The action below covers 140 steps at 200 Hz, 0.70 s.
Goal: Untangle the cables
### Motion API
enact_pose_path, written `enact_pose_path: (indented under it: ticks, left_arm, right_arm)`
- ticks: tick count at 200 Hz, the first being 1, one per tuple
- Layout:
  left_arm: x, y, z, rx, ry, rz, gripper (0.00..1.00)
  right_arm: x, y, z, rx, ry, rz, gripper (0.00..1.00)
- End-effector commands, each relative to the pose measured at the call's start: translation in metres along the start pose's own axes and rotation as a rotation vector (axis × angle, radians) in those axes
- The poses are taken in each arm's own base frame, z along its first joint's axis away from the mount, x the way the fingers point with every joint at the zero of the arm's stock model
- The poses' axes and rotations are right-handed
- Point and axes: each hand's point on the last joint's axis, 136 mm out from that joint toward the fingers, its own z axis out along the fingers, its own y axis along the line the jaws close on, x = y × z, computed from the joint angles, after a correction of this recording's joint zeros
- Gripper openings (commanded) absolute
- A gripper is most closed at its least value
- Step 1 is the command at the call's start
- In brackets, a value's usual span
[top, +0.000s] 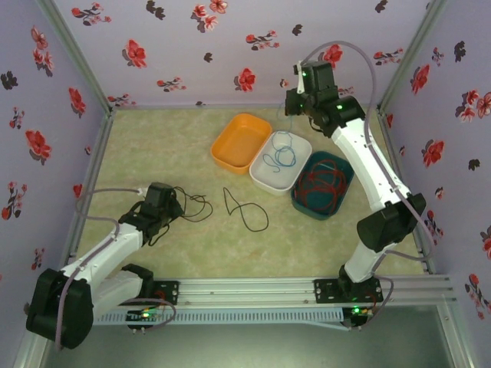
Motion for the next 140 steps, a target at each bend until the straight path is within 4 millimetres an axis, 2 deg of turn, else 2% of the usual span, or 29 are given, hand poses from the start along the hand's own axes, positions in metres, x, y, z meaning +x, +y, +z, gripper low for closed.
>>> enact_pose_path:
  ticks: [1, 27, 57, 86, 119, 140]
  left_arm:
    - [-0.006, -0.004, -0.004, 0.004, 0.0, 0.016, 0.0]
    - [-0.007, -0.006, -0.003, 0.002, 0.0, 0.022, 0.0]
    - [-0.008, -0.007, -0.003, 0.004, 0.001, 0.018, 0.0]
    - [-0.008, -0.007, -0.004, 0.011, -0.004, 0.015, 0.0]
    - [-0.007, -0.006, -0.005, 0.013, -0.004, 0.016, 0.0]
    - [-0.007, -0.006, -0.005, 0.014, -0.005, 0.018, 0.0]
  right_arm:
    - [-0.026, 0.006, -0.04, -0.055, -0.092, 0.043, 0.0]
    - [-0.066, 0.007, -0.085, -0.063, -0.216, 0.013, 0.0]
    - [-0.1, 0.012, -0.118, -0.085, -0.336, -0.029, 0.0]
    - [-0.115, 0.011, -0.124, -0.067, -0.417, -0.065, 0.0]
    - [-0.114, 0.017, -0.122, -0.108, -0.406, -0.05, 0.0]
    - [-0.121, 0.018, -0.131, -0.109, -0.439, -0.057, 0.0]
